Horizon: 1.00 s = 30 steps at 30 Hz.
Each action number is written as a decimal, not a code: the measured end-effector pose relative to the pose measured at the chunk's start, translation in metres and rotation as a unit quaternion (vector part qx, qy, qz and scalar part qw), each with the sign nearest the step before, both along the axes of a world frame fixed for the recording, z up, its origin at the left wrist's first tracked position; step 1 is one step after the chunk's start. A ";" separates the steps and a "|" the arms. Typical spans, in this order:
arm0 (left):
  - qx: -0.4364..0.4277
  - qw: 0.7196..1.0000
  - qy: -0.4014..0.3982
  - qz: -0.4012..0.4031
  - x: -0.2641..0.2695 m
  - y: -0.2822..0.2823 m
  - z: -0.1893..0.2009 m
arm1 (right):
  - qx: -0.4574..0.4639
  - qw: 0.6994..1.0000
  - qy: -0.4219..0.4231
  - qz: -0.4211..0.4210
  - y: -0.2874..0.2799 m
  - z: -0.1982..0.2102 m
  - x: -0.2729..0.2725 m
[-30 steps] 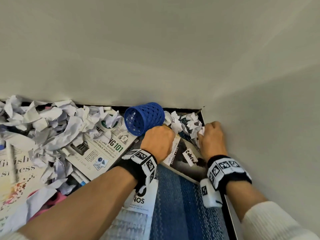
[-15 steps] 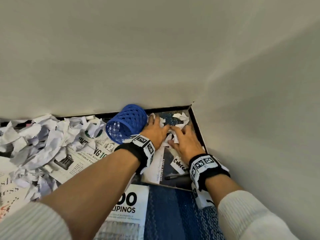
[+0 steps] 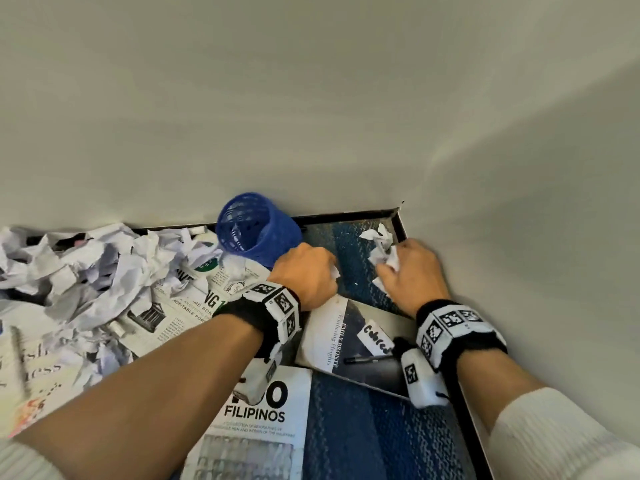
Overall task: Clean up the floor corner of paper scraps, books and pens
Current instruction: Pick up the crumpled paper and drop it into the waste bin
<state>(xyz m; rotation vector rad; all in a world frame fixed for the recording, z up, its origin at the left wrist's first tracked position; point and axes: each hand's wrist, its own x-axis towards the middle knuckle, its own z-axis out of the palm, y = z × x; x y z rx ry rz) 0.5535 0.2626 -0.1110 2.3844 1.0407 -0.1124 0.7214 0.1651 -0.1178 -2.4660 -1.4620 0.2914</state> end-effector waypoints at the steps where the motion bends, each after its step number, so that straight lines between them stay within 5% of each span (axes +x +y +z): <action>1: -0.005 1.000 0.000 0.000 -0.004 -0.001 0.001 | 0.009 1.000 -0.026 -0.007 0.006 0.003 0.003; 8: 0.056 0.998 0.005 -0.013 -0.036 -0.010 -0.010 | -0.153 0.982 -0.078 0.073 0.044 -0.004 -0.006; 11: 0.075 0.997 0.010 -0.014 -0.053 -0.007 -0.011 | -0.193 0.978 -0.069 0.043 0.045 -0.008 -0.011; 17: 0.068 0.997 -0.014 0.011 -0.078 0.001 0.008 | -0.164 0.981 -0.098 0.044 0.037 -0.008 -0.021; 25: 0.052 0.995 -0.075 -0.030 -0.091 -0.010 0.039 | 0.057 0.990 0.066 -0.108 -0.005 0.039 -0.066; 30: 0.025 0.992 -0.090 -0.087 -0.086 -0.055 0.063 | 0.073 0.973 0.133 -0.175 -0.068 0.082 -0.109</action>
